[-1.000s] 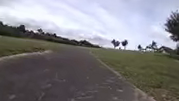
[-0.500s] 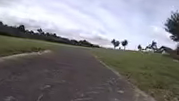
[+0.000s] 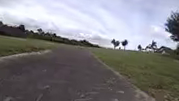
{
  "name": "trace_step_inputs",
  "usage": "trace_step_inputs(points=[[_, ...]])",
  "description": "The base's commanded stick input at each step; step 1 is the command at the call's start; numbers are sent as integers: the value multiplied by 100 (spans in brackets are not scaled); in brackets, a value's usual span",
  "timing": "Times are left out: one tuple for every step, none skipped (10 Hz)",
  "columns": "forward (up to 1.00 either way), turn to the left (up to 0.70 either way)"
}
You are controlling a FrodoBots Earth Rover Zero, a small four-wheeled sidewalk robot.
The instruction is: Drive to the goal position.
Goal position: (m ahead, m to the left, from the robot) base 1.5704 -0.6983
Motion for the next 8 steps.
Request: trace_step_inputs(points=[[9,1],[9,1],[9,1],[9,1],[9,1],[9,1],[9,1],[9,1]])
